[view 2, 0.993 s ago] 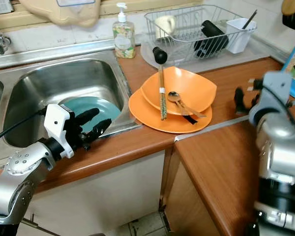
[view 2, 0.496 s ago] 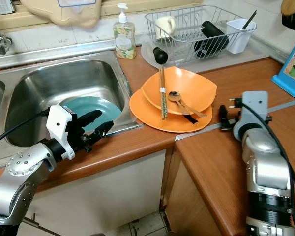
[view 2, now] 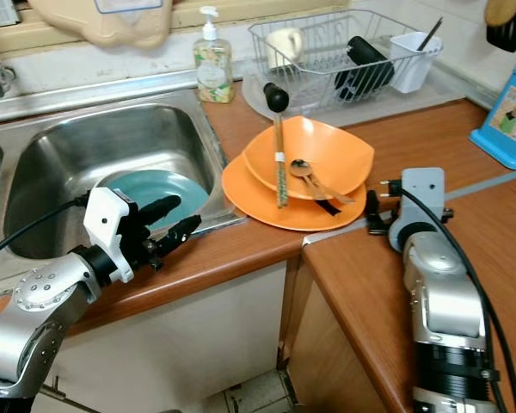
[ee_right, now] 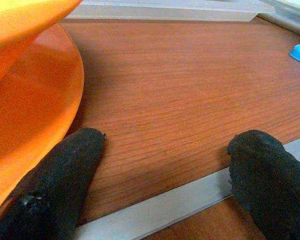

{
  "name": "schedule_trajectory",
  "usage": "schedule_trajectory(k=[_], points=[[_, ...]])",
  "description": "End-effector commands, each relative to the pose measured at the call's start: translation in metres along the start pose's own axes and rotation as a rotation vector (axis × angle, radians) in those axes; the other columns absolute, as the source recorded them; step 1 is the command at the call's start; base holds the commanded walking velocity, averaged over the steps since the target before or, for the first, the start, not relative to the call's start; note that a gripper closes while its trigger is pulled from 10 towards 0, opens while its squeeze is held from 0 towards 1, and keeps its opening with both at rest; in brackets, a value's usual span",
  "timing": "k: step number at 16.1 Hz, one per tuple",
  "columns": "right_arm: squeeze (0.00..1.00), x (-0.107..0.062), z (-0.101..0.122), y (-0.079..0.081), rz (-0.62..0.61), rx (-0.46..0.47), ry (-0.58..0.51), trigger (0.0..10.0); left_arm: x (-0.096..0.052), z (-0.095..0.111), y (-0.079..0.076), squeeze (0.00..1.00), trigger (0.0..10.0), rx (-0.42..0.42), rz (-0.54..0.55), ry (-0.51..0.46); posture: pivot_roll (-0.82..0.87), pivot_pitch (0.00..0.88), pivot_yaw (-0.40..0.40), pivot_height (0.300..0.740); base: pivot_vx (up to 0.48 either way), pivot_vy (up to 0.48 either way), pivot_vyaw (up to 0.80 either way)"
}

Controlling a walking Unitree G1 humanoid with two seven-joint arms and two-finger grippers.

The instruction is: Kitchen organization

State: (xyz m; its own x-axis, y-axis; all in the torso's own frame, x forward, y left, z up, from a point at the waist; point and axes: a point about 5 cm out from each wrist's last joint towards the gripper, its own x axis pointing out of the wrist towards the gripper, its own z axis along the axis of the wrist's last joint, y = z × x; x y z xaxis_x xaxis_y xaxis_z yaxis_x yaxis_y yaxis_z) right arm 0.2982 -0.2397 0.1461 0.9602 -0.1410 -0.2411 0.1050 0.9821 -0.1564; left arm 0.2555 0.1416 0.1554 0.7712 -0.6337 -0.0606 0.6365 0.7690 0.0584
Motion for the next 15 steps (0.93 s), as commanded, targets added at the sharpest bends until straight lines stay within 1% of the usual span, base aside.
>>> schedule_trajectory(k=[1,3,5,11,15], points=[[0.00,0.001,0.003,0.015,0.063,0.003,-0.009,10.0,0.000,0.005,-0.001,0.00,10.0,0.015,-0.004,-0.010,-0.03,0.000,0.056,0.740,0.000,0.000,0.00],[0.00,0.002,0.006,0.025,0.093,0.017,-0.021,10.0,0.000,0.005,0.000,0.00,10.0,0.016,-0.003,-0.012,-0.03,0.000,0.056,0.740,0.000,0.000,0.00],[0.00,0.002,0.008,0.030,0.109,0.022,-0.026,10.0,0.000,0.006,0.000,0.00,10.0,0.017,-0.002,-0.012,-0.02,0.000,0.055,0.740,0.000,0.000,0.00],[0.00,0.004,0.013,0.038,0.129,0.032,-0.040,10.0,0.000,0.006,0.000,0.00,10.0,0.019,0.003,-0.016,-0.02,0.000,0.053,0.740,0.000,0.000,0.00],[0.00,0.008,0.019,0.048,0.148,0.034,-0.053,10.0,0.003,0.009,0.001,0.00,10.0,0.018,0.006,-0.028,-0.02,0.000,0.051,0.740,0.000,0.000,0.00]])
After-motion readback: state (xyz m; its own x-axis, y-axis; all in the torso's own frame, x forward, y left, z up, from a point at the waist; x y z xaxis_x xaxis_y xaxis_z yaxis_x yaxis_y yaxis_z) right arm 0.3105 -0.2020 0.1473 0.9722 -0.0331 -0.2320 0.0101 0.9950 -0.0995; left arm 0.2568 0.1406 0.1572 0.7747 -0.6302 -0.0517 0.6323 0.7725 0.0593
